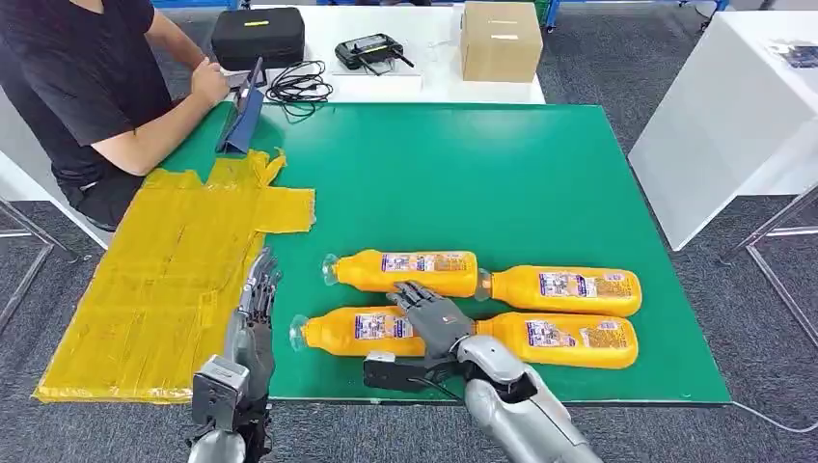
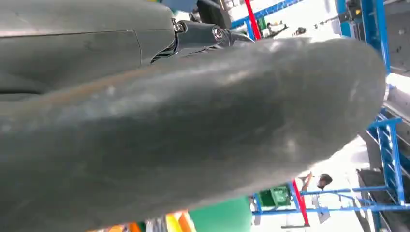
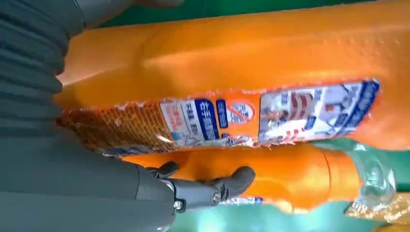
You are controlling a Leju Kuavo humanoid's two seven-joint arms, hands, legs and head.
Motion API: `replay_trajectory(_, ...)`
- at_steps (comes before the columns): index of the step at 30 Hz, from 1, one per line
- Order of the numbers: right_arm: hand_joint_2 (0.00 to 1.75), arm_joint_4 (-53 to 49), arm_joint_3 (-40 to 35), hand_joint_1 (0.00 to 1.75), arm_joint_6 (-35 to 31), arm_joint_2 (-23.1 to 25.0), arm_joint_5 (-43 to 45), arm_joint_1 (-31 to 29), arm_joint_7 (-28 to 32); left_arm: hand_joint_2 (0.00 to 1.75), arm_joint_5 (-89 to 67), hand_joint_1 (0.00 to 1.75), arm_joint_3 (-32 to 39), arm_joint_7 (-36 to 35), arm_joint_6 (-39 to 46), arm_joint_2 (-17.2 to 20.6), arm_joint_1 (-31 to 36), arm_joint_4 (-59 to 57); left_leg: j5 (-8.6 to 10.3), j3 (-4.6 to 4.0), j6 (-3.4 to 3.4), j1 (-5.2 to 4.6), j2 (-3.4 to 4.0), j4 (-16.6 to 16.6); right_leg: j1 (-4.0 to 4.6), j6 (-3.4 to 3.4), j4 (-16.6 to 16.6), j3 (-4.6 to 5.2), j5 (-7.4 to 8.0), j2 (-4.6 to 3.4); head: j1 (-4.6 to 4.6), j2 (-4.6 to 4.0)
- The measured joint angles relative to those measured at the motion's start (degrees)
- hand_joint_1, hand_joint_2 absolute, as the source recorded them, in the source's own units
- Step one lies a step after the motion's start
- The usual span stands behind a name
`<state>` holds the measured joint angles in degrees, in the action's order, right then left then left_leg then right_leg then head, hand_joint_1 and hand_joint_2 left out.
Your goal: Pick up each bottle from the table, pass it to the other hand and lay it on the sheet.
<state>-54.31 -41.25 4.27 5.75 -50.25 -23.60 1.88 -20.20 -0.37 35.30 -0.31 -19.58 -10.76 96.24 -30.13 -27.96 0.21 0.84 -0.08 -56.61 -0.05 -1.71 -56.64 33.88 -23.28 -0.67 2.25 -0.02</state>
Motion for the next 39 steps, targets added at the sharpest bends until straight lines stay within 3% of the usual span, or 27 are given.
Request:
replay_trajectory(4,1.75,4.6,-2.4,0.02,2.4,0.0,1.2,-3.3,0.6,0.00,0.4,0.00,0.1,0.1,-0.2,0.0,0.1,-0.5,-0.01,0.21,0.01,-0.02,0.01,0.0,0.00,0.00,0.0,-0.16,0.00,0.00,0.00,0.00)
replay_trajectory(5,1.75,5.5,-3.0,0.70,2.9,0.0,1.6,-3.9,0.7,0.00,0.5,0.00,0.1,0.1,-0.2,0.0,0.1,-0.6,-0.02,0.31,0.01,-0.02,0.03,0.0,0.00,0.00,0.0,-0.24,0.00,-0.01,0.00,0.00)
replay_trajectory(6,1.75,6.6,-3.8,1.75,3.7,0.0,1.9,-4.7,0.8,0.00,0.8,0.00,0.1,0.1,-0.2,0.0,0.2,-0.7,-0.05,0.39,0.02,-0.02,0.09,0.0,0.00,0.00,0.0,-0.34,0.00,-0.04,0.00,0.00)
replay_trajectory(21,1.75,16.7,-11.8,1.75,5.5,1.6,2.4,-8.9,-0.7,0.00,2.0,0.00,-1.3,-1.2,0.1,0.2,1.4,-2.3,-0.40,2.03,-0.09,0.12,0.59,0.1,0.16,0.19,0.1,-1.71,-0.15,-0.47,0.00,0.00)
replay_trajectory(39,1.75,17.9,-12.7,1.75,5.5,2.1,2.5,-9.7,-0.7,0.00,2.0,0.00,-1.3,-1.2,0.1,0.4,1.8,-2.3,-0.57,2.27,-0.17,0.21,0.63,0.1,0.23,0.29,0.1,-1.93,-0.28,-0.54,0.00,0.00)
